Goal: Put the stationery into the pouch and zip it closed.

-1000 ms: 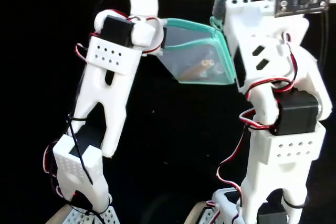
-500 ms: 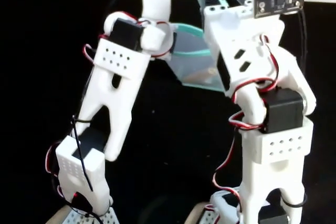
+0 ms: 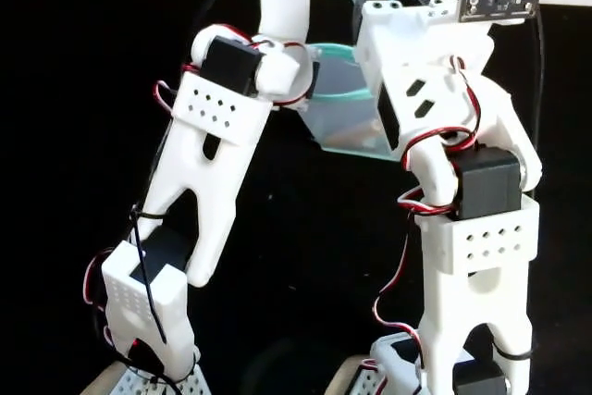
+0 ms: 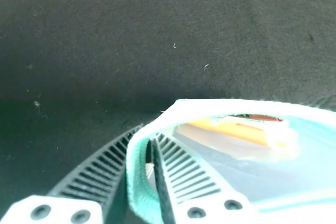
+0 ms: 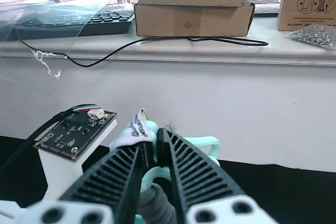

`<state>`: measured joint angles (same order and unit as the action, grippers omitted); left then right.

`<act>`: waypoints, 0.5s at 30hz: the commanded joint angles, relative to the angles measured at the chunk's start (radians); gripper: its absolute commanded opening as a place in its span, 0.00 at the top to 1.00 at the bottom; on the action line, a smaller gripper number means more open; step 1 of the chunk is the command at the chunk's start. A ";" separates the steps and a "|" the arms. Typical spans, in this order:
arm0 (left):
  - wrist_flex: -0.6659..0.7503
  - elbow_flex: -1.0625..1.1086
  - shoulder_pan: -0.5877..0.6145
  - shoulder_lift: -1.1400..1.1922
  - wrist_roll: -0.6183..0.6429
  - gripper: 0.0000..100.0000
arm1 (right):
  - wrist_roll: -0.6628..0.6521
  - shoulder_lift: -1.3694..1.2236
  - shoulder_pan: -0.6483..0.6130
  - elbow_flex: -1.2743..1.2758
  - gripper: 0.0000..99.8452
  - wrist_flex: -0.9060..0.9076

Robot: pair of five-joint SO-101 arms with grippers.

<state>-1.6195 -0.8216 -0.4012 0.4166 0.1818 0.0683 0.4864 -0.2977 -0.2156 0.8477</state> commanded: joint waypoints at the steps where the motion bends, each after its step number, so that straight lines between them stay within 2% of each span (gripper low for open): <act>1: -0.008 0.022 -0.051 0.007 -0.052 0.99 | -0.025 0.039 0.025 -0.008 0.99 -0.045; 4: -0.021 0.008 -0.041 -0.022 -0.129 0.92 | -0.040 0.039 0.033 -0.008 0.99 -0.045; 8: -0.035 -0.005 -0.008 -0.107 -0.138 0.84 | -0.040 0.039 0.059 -0.008 0.99 -0.045; 15: -0.028 -0.045 0.093 -0.300 -0.138 0.82 | -0.040 0.039 0.062 -0.008 0.99 -0.045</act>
<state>-1.6502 -0.8124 -0.3491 0.2340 0.0499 0.0391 0.4864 -0.2409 -0.2156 0.8385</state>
